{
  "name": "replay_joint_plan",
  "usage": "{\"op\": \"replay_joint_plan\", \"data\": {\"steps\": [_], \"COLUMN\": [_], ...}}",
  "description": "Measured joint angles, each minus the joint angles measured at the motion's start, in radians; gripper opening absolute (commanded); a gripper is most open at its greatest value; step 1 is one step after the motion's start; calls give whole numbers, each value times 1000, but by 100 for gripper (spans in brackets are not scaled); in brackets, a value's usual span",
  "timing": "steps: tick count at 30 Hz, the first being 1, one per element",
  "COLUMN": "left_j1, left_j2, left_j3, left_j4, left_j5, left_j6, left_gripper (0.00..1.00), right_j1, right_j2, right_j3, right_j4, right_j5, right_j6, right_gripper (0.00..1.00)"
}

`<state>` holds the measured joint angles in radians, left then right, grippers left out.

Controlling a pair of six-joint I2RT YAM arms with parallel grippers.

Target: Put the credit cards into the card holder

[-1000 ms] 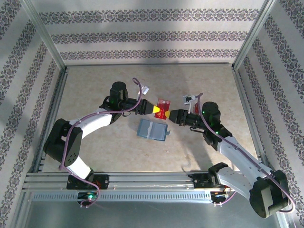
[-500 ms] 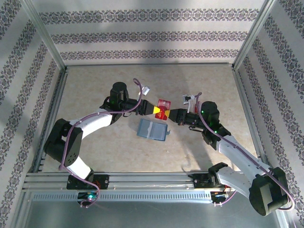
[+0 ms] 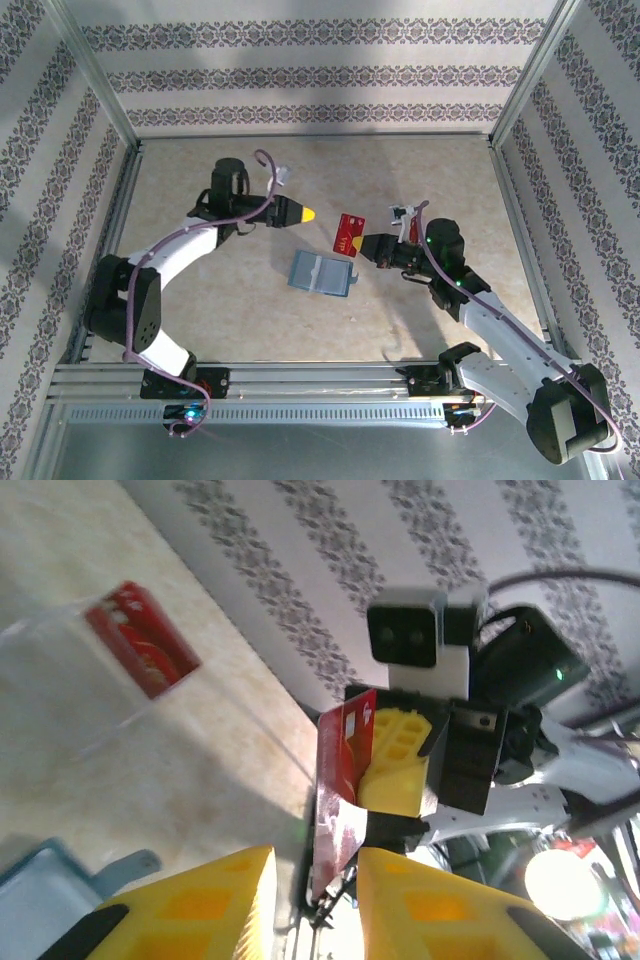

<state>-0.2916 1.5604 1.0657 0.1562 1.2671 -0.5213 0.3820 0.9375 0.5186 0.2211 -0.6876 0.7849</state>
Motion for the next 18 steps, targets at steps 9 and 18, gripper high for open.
{"op": "replay_joint_plan", "data": {"steps": [9, 18], "left_j1": [11, -114], "left_j2": [-16, 172], "left_j3": [85, 112], "left_j4": [-645, -800], "left_j5": [-290, -546], "left_j6": [445, 637], "left_gripper": [0, 0], "right_j1": [50, 99], "right_j2": [171, 352], "right_j3": [-35, 24], "right_j4": [-53, -74], "right_j5": [73, 73], "right_j6": [39, 90], "right_gripper": [0, 0]}}
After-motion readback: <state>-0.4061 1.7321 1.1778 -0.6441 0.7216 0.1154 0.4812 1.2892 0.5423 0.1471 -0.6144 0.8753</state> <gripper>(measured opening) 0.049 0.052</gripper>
